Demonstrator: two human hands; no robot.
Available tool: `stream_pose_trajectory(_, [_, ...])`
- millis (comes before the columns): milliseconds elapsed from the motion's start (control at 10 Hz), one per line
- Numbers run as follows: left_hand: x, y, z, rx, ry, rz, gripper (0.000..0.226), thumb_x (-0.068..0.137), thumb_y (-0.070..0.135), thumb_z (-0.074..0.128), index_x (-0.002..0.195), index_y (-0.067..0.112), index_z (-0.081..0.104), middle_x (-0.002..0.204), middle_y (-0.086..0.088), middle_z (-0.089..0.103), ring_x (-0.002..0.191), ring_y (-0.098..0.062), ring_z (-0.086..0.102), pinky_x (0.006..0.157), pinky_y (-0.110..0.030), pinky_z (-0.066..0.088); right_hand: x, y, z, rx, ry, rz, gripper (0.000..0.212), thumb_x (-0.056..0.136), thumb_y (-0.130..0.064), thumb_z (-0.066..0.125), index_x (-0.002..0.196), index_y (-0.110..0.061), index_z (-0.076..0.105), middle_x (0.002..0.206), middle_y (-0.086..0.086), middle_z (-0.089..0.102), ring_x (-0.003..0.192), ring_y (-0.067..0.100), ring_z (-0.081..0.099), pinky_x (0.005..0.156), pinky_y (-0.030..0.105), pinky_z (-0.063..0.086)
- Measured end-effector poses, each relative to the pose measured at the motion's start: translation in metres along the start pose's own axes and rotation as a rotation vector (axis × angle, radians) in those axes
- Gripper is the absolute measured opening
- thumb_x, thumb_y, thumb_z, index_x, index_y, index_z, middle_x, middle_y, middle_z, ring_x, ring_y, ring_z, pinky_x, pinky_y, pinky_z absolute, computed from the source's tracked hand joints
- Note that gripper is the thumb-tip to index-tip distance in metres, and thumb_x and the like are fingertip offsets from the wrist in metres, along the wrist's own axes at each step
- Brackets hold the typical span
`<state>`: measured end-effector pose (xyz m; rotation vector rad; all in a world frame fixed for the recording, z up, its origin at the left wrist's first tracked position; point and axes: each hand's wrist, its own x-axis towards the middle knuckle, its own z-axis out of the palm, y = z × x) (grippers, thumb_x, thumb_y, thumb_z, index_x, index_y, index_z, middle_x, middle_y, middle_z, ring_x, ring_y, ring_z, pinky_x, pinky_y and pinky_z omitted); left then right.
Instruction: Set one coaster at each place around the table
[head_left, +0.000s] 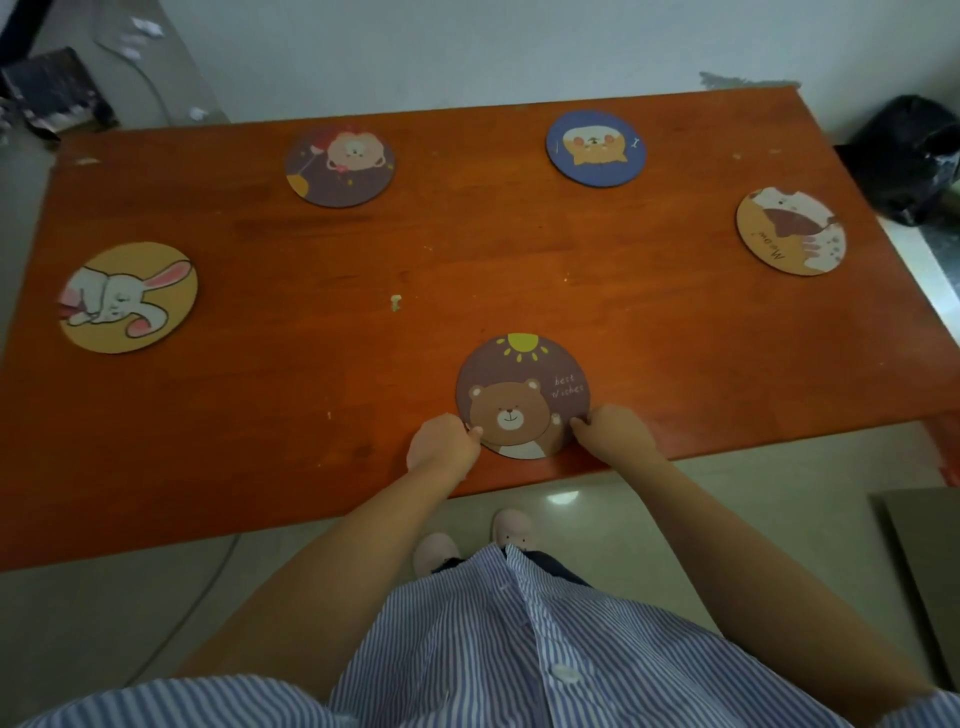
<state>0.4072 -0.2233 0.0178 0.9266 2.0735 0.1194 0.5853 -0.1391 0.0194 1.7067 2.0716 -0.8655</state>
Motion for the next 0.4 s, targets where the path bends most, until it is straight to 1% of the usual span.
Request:
stream_pose_trajectory(100, [-0.003,-0.012,0.000,0.118,0.120,0.095,0.042,0.095,0.035,0.040,0.084,0.001,0.060,0.090,-0.021,0.066,0.086,-0.034,0.063,0.063,-0.034,0.042,0.001,0.004,0.001,0.009,0.013,-0.007,0.054,0.096,-0.026,0.045,0.046,-0.015,0.030,0.054,0.004,0.040,0.057,0.024,0.041,0.044,0.027,0.021])
stream_pose_trajectory(200, [-0.002,-0.033,-0.005,0.144,0.344,0.205,0.027,0.095,0.029,0.041,0.082,0.008,0.052,0.095,-0.017,0.062,0.091,-0.032,0.057,0.063,-0.035,0.037,-0.001,0.006,-0.009,0.119,0.048,0.005,0.052,0.097,-0.029,0.045,0.051,-0.006,0.038,0.054,0.014,0.047,0.056,0.025,0.044,0.049,0.030,0.034])
stream_pose_trajectory(300, [0.010,-0.055,-0.014,0.225,0.442,0.264,0.035,0.093,0.027,0.043,0.122,0.006,0.049,0.130,-0.018,0.048,0.121,-0.032,0.042,0.091,-0.042,0.042,-0.006,0.004,-0.034,0.239,0.145,-0.018,0.037,0.097,-0.025,0.048,0.066,-0.004,0.051,0.073,0.035,0.057,0.068,0.030,0.052,0.061,0.031,0.036])
stream_pose_trajectory(400, [0.019,-0.073,-0.013,0.360,0.341,0.243,0.058,0.097,0.038,0.031,0.146,0.010,0.015,0.158,-0.011,0.010,0.146,-0.026,0.006,0.118,-0.043,0.014,-0.024,-0.013,-0.092,0.400,0.327,-0.118,0.040,0.095,-0.024,0.051,0.062,-0.003,0.058,0.061,0.014,0.053,0.067,0.026,0.052,0.054,0.025,0.036])
